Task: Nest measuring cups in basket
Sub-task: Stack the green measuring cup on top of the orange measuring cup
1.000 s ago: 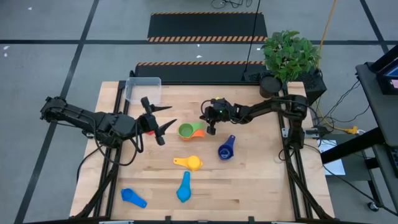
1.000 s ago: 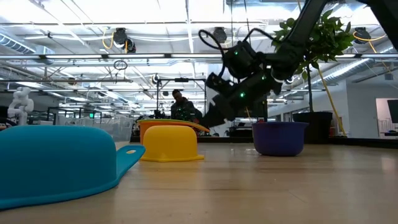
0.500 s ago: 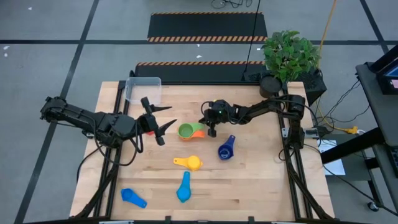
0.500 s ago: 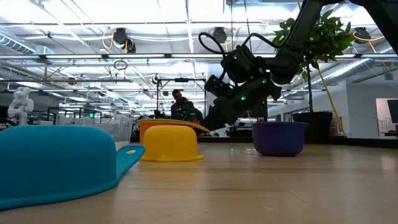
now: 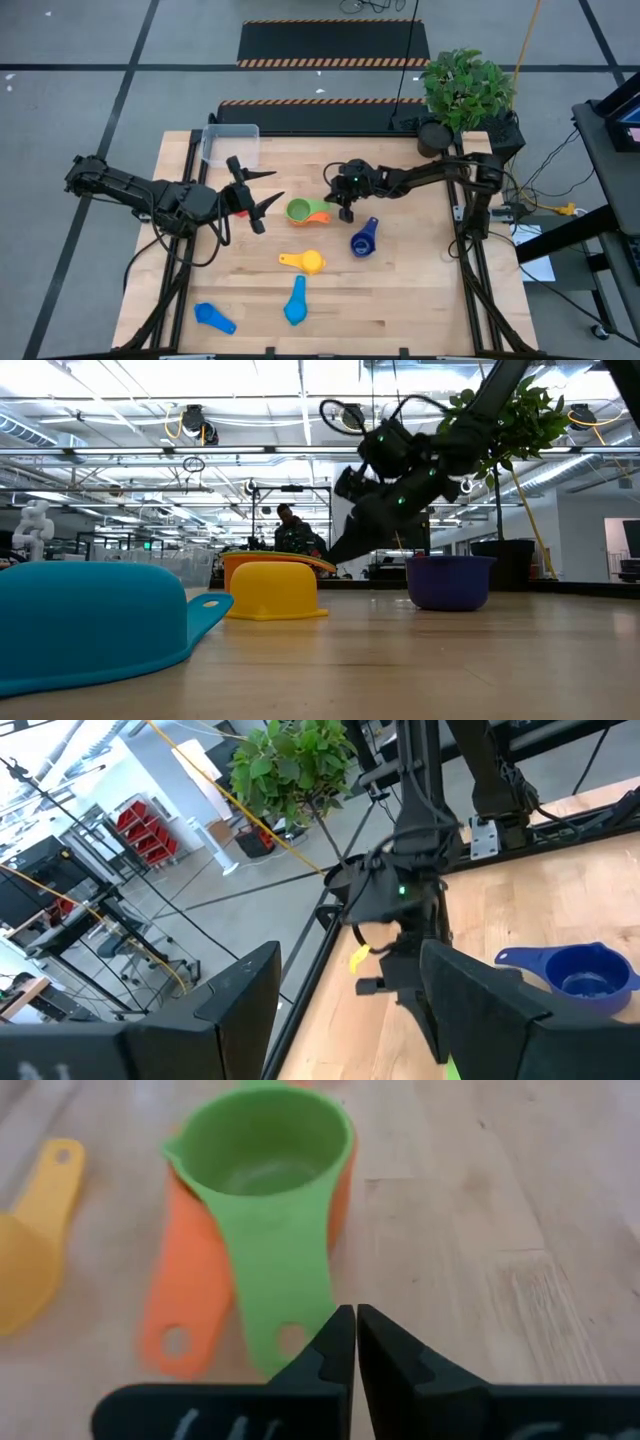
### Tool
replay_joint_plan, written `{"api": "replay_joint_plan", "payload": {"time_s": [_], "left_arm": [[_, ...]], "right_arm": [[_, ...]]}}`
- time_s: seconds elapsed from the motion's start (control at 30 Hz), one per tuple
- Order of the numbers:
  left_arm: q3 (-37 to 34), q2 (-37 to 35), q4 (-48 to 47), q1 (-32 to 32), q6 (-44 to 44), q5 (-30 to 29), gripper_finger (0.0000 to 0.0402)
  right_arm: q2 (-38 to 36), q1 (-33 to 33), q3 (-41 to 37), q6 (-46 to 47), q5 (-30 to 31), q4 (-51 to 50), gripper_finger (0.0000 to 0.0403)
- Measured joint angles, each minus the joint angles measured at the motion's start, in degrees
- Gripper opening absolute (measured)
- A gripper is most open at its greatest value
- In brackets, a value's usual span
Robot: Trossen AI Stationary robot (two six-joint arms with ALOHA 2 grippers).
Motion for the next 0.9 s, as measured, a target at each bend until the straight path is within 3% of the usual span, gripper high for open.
{"api": "replay_joint_plan", "payload": {"time_s": [0.23, 0.53, 0.9], "left_arm": [[0.0, 0.0, 0.0, 0.0, 0.0, 0.0, 0.0243], [0.0, 0.0, 0.04, 0.0, -0.01, 0.0, 0.0243], [0.0, 0.0, 0.13, 0.0, 0.0, -0.01, 0.0243]], "right_arm": [[-5.72, 1.84, 0.0, 0.48, 0.45, -5.1, 0.0008], [-6.02, 3.35, 0.0, -0.01, 12.26, -2.88, 0.0008], [-2.68, 1.99, 0.0, 0.61, 12.4, -1.71, 0.0008]]}}
